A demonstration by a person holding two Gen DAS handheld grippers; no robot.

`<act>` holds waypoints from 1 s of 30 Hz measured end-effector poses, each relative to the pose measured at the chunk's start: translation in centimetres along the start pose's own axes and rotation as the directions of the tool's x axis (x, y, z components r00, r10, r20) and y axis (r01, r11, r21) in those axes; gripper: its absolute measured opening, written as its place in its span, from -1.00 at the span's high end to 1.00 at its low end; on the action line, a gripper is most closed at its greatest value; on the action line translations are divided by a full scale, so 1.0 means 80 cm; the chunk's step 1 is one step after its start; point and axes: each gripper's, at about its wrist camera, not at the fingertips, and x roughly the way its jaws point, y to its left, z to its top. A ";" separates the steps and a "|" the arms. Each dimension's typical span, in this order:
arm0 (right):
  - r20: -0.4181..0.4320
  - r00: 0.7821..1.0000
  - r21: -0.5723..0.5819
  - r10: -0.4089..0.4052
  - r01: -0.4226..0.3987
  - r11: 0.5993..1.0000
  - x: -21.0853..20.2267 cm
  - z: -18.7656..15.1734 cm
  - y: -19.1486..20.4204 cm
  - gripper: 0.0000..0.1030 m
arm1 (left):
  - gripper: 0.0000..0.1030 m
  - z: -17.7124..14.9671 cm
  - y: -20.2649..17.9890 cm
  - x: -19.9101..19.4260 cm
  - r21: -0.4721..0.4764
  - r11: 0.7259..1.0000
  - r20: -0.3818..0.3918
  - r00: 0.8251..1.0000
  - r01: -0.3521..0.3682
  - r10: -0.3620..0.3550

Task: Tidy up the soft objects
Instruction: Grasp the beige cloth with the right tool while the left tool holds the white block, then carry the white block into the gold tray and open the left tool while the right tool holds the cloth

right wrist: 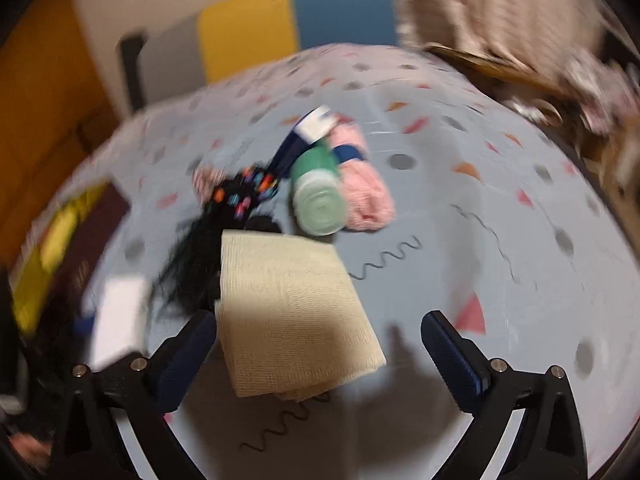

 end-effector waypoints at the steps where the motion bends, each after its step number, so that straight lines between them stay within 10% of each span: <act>1: -0.021 1.000 -0.044 -0.009 0.008 0.999 0.007 0.001 0.006 -1.00 | -0.46 0.000 0.001 0.000 -0.001 1.000 0.001 1.000 0.001 -0.001; 6: -0.147 0.989 -0.077 -0.011 -0.001 0.997 0.051 0.001 0.008 -0.92 | -0.46 -0.001 0.000 -0.001 -0.003 1.000 0.001 1.000 0.005 -0.005; 16: -0.066 0.996 0.031 -0.059 0.061 0.998 0.011 -0.019 0.004 0.04 | -0.46 -0.001 0.000 -0.001 -0.003 1.000 0.006 1.000 0.010 -0.010; 30: 0.118 0.992 0.312 -0.043 0.004 0.950 -0.095 -0.061 -0.013 0.19 | -0.31 -0.002 -0.005 -0.011 -0.001 1.000 -0.009 1.000 0.028 -0.028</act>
